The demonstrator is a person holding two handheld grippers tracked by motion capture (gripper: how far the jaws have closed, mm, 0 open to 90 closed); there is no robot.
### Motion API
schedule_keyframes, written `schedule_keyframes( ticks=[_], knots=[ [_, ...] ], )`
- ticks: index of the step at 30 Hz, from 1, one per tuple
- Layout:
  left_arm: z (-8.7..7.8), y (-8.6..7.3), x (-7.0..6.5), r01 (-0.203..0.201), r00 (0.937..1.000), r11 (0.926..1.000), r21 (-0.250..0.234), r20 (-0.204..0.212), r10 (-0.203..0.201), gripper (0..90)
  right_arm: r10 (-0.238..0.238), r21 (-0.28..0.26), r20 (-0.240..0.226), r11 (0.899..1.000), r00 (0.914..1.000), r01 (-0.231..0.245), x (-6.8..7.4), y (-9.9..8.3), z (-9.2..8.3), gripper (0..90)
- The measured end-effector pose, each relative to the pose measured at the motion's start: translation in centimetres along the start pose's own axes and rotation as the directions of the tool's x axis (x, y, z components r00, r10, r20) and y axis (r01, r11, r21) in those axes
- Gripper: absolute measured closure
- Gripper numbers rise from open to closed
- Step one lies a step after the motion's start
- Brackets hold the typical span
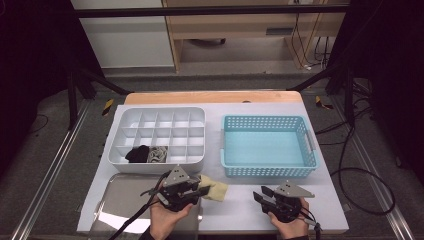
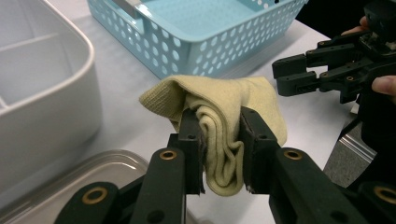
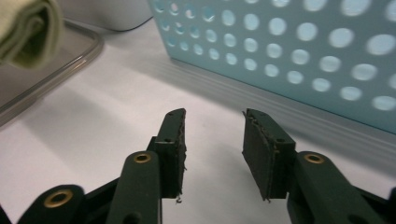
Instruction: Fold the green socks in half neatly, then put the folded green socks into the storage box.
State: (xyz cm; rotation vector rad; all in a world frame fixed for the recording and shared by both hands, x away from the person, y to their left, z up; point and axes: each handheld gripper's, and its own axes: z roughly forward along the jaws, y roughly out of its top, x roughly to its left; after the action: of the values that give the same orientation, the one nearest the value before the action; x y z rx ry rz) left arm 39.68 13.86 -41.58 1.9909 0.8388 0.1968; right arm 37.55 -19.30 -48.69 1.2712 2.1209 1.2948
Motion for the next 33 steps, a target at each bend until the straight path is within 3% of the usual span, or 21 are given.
schedule_keyframes(
  ticks=[6, 16, 26, 33],
  knots=[
    [-1.2, 0.8, 0.7, -0.003, 0.9993, 0.9999, -0.013, -0.037, 0.002, 72.1, 0.012, -0.007, 0.035, 1.0, 0.9993, -0.012, -0.7, -0.2, -0.5, 52.6],
    [-3.2, 1.7, 2.2, 0.001, 0.995, 0.9999, -0.017, -0.1, -0.003, 72.1, 0.028, -0.01, 0.054, 1.0, 0.9981, -0.027, -1.2, -0.3, -1.0, 50.3],
    [-5.7, 2.9, 3.8, -0.002, 0.9869, 0.9995, -0.03, -0.162, -0.003, 72.1, 0.039, -0.013, 0.072, 0.999, 0.9966, -0.038, -1.7, -0.5, -1.4, 48.6],
    [-7.2, 4.0, 4.8, -0.002, 0.9766, 0.9994, -0.034, -0.215, -0.005, 72.1, 0.042, -0.014, 0.075, 0.999, 0.9963, -0.041, -1.9, -0.5, -1.6, 47.9]
  ],
)
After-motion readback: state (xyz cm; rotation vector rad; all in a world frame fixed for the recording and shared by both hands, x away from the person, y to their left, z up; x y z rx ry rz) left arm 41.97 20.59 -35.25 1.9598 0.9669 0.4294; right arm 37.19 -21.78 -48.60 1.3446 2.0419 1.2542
